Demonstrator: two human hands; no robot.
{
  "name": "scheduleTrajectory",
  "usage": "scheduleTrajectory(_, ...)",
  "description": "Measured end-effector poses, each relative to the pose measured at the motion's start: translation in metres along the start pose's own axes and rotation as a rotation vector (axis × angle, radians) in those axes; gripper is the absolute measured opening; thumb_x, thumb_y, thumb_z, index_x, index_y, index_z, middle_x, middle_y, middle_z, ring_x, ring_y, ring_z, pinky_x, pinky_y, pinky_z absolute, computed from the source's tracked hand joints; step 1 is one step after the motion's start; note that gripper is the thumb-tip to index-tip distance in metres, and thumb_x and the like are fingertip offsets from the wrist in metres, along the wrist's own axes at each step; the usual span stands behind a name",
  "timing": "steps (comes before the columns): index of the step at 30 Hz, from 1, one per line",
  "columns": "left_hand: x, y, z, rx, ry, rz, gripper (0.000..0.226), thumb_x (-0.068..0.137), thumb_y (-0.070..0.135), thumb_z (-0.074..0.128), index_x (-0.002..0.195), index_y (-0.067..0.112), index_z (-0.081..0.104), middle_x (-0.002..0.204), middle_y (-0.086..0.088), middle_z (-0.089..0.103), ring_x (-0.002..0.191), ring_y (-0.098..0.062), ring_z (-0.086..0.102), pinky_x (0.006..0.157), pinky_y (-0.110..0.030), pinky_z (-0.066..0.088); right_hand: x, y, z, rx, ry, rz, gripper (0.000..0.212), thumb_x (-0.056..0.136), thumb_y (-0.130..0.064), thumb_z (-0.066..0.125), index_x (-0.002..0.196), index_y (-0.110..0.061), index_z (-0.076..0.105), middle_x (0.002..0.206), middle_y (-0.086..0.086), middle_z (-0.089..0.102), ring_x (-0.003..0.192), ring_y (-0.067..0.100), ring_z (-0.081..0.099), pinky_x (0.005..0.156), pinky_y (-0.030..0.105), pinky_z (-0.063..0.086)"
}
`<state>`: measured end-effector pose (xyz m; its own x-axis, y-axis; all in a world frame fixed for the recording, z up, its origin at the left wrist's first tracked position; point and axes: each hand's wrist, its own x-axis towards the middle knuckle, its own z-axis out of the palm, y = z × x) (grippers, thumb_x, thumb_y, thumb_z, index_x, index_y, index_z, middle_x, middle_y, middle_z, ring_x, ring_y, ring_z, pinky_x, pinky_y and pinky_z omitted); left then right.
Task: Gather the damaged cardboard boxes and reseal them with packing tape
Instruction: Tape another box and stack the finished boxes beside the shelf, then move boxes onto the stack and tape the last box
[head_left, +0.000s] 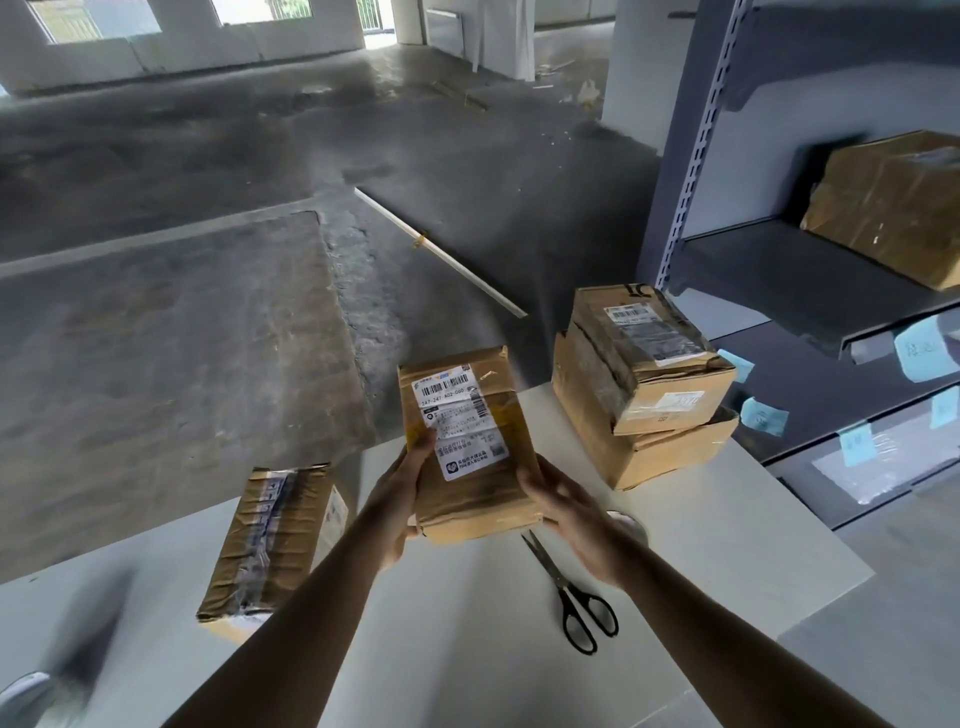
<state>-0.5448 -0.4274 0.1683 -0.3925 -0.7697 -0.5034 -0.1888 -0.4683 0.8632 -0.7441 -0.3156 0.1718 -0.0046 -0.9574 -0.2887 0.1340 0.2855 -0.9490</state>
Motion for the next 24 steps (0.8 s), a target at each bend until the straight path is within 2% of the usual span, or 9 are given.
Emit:
scheduleTrajectory(4,0.025,-0.001,0.014,0.031,-0.098,-0.058,0.080,0.070,0.093,0.048,0.137,0.049,0.049,0.136,0.007,0.061,0.126,-0.030,0.057,0.105,-0.067,0.037,0.009,0.016,-0.019,-0.042,0.095,-0.007,0.059,0.076,-0.073,0.060,0.127,-0.042,0.058,0.127,-0.012,0.066,0.127,0.014,0.055,0.111,0.042,0.040)
scheduleTrajectory(7,0.044,-0.003,0.030,0.056,-0.151,-0.064,0.086,0.067,0.093,0.049,0.141,0.050,0.042,0.140,0.005,0.057,0.128,-0.029,0.054,0.106,-0.064,0.038,0.019,0.022,-0.034,-0.042,0.129,-0.030,0.060,0.084,-0.066,0.053,0.135,-0.036,0.053,0.129,-0.012,0.065,0.126,0.010,0.055,0.106,0.031,0.044)
scheduleTrajectory(9,0.056,-0.004,0.043,0.065,-0.147,-0.065,0.095,0.061,0.092,0.056,0.142,0.046,0.040,0.138,0.003,0.059,0.125,-0.027,0.055,0.106,-0.059,0.040,0.027,0.027,-0.045,-0.028,0.161,-0.024,0.057,0.087,-0.068,0.053,0.135,-0.037,0.054,0.130,-0.011,0.065,0.127,0.013,0.055,0.106,0.038,0.045)
scheduleTrajectory(11,0.068,-0.007,0.054,0.077,-0.143,-0.077,0.095,0.060,0.087,0.061,0.141,0.042,0.040,0.134,0.002,0.061,0.122,-0.025,0.057,0.104,-0.054,0.042,0.038,0.033,-0.057,-0.035,0.224,-0.026,0.032,0.099,-0.053,0.047,0.127,-0.040,0.057,0.123,-0.018,0.067,0.122,0.007,0.057,0.101,0.029,0.047)
scheduleTrajectory(13,0.079,-0.008,0.063,0.080,-0.148,-0.086,0.087,0.067,0.082,0.059,0.141,0.041,0.038,0.136,0.002,0.060,0.123,-0.025,0.056,0.104,-0.053,0.041,0.049,0.036,-0.067,-0.069,0.269,-0.033,0.026,0.106,-0.039,0.039,0.127,-0.042,0.054,0.126,-0.020,0.063,0.123,0.003,0.055,0.096,0.020,0.047)
scheduleTrajectory(15,0.090,-0.012,0.068,0.090,-0.138,-0.112,0.081,0.073,0.080,0.055,0.142,0.042,0.037,0.138,0.001,0.058,0.124,-0.025,0.056,0.106,-0.055,0.040,0.059,0.041,-0.074,-0.141,0.316,-0.077,0.032,0.103,-0.050,0.040,0.134,-0.050,0.046,0.141,-0.009,0.052,0.133,0.008,0.046,0.103,0.025,0.045)
scheduleTrajectory(18,0.104,-0.017,0.074,0.107,-0.132,-0.132,0.069,0.085,0.075,0.049,0.143,0.039,0.036,0.136,-0.002,0.059,0.120,-0.024,0.059,0.101,-0.047,0.046,0.075,0.056,-0.084,-0.208,0.344,-0.083,0.047,0.095,-0.064,0.041,0.140,-0.052,0.034,0.143,-0.006,0.039,0.136,0.014,0.038,0.106,0.031,0.042)
scheduleTrajectory(21,0.114,-0.022,0.082,0.125,-0.122,-0.136,0.058,0.092,0.067,0.044,0.142,0.037,0.035,0.133,-0.002,0.060,0.120,-0.024,0.058,0.109,-0.050,0.041,0.091,0.074,-0.093,-0.282,0.425,-0.051,0.063,0.088,-0.077,0.041,0.144,-0.051,0.028,0.148,0.000,0.032,0.140,0.026,0.032,0.109,0.049,0.042)
scheduleTrajectory(24,0.116,-0.024,0.091,0.154,-0.128,-0.149,0.056,0.096,0.063,0.041,0.144,0.038,0.029,0.137,-0.001,0.056,0.125,-0.024,0.054,0.112,-0.052,0.037,0.097,0.079,-0.099,-0.349,0.524,-0.032,0.055,0.101,-0.050,0.045,0.149,-0.026,0.034,0.146,0.012,0.039,0.129,0.026,0.040,0.101,0.044,0.048)
